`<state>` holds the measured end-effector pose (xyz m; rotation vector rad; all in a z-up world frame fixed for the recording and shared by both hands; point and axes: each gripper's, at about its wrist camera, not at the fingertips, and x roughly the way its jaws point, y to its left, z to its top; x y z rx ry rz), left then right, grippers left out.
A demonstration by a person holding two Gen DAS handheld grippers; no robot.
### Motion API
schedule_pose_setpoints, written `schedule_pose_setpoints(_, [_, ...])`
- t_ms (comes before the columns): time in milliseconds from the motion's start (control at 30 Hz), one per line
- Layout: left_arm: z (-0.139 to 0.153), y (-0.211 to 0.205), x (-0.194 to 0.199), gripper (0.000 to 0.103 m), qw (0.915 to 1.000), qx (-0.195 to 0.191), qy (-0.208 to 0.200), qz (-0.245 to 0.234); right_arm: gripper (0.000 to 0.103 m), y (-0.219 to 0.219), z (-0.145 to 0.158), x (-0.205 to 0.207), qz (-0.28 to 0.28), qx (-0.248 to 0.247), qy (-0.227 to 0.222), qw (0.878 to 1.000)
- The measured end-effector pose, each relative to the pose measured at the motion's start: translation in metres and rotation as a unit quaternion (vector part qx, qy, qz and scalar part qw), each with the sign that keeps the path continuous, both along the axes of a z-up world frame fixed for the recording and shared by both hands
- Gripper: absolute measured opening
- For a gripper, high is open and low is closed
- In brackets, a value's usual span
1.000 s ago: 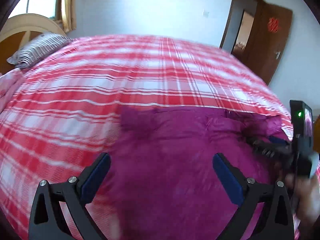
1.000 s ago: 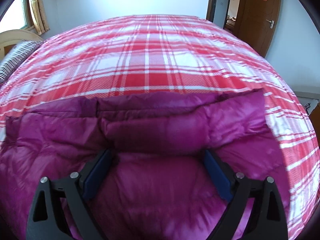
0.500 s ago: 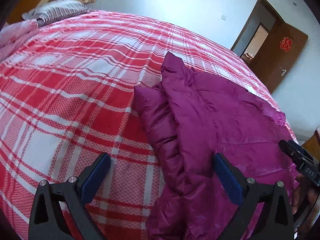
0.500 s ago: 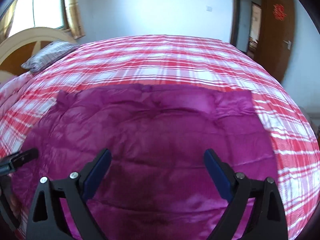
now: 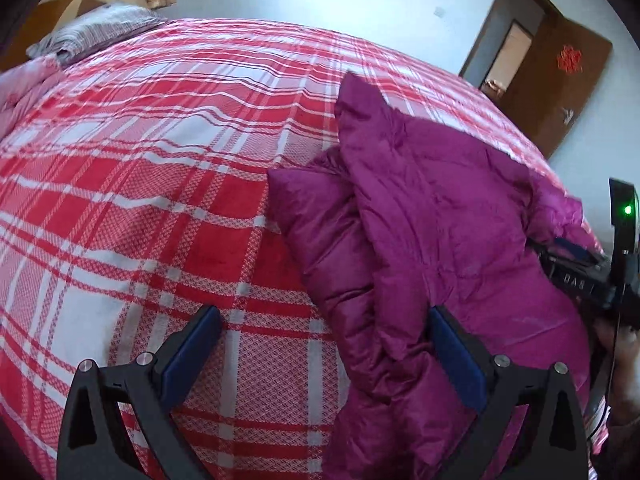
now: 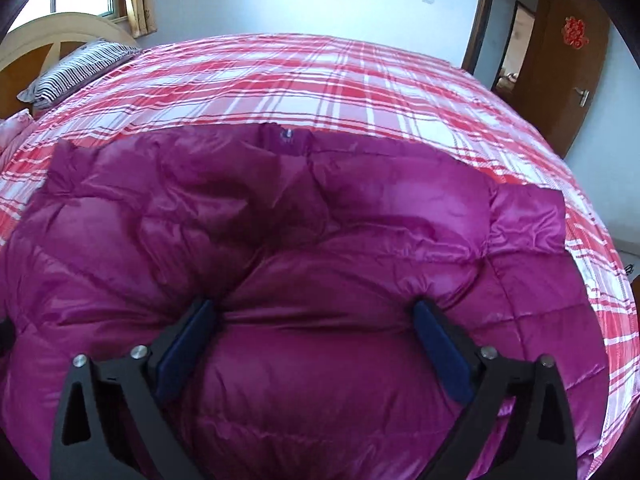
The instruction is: Fold large clothes
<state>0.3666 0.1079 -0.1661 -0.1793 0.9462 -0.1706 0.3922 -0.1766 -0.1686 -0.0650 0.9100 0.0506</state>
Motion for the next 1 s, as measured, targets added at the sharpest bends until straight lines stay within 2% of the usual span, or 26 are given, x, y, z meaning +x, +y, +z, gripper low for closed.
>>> schedule_pose_setpoints(167, [0.001, 0.002, 0.003, 0.102, 0.9998, -0.012, 0.002, -0.016, 0.102, -0.002, -0.003, 0.001, -0.002, 0.005, -0.002, 1.000])
schedule_pose_setpoints(233, [0.005, 0.008, -0.001, 0.102, 0.9990, -0.041, -0.010, -0.018, 0.103, -0.002, -0.003, 0.001, -0.003, 0.004, -0.004, 1.000])
schedule_pose_setpoints(367, [0.009, 0.025, -0.012, 0.102, 0.9877, -0.154, -0.016, -0.020, 0.102, -0.005, -0.001, -0.003, -0.003, 0.014, -0.009, 1.000])
schedule_pose_setpoints(433, [0.008, 0.020, -0.012, 0.101, 0.9878, -0.153, -0.014, -0.025, 0.102, -0.004, -0.001, -0.004, -0.003, 0.014, -0.014, 1.000])
schedule_pose_setpoints(500, [0.006, 0.012, -0.008, 0.093, 0.9903, -0.133, -0.014, -0.038, 0.102, -0.006, 0.000, -0.006, -0.003, 0.019, -0.019, 1.000])
schedule_pose_setpoints(600, [0.003, 0.006, -0.002, 0.068, 0.9893, -0.135, -0.003, -0.054, 0.102, -0.008, 0.000, -0.007, -0.002, 0.024, -0.021, 0.999])
schedule_pose_setpoints(633, [0.002, 0.006, 0.001, 0.042, 0.9850, -0.158, 0.008, -0.070, 0.102, -0.008, 0.000, -0.007, -0.002, 0.026, -0.022, 0.999])
schedule_pose_setpoints(667, [-0.001, 0.007, 0.005, 0.027, 0.9799, -0.183, 0.022, -0.078, 0.102, -0.008, 0.001, -0.008, -0.002, 0.027, -0.023, 0.999])
schedule_pose_setpoints(700, [-0.004, 0.009, 0.005, 0.026, 0.9740, -0.210, 0.035, -0.077, 0.102, -0.008, 0.001, -0.008, -0.002, 0.027, -0.023, 0.999])
schedule_pose_setpoints(900, [0.004, 0.004, -0.008, 0.022, 0.9788, -0.186, 0.007, -0.085, 0.102, -0.008, 0.002, -0.009, -0.002, 0.029, -0.027, 0.999])
schedule_pose_setpoints(1000, [0.017, 0.004, -0.012, 0.014, 0.9751, -0.205, -0.007, -0.084, 0.102, -0.009, 0.002, -0.010, -0.001, 0.033, -0.029, 0.999])
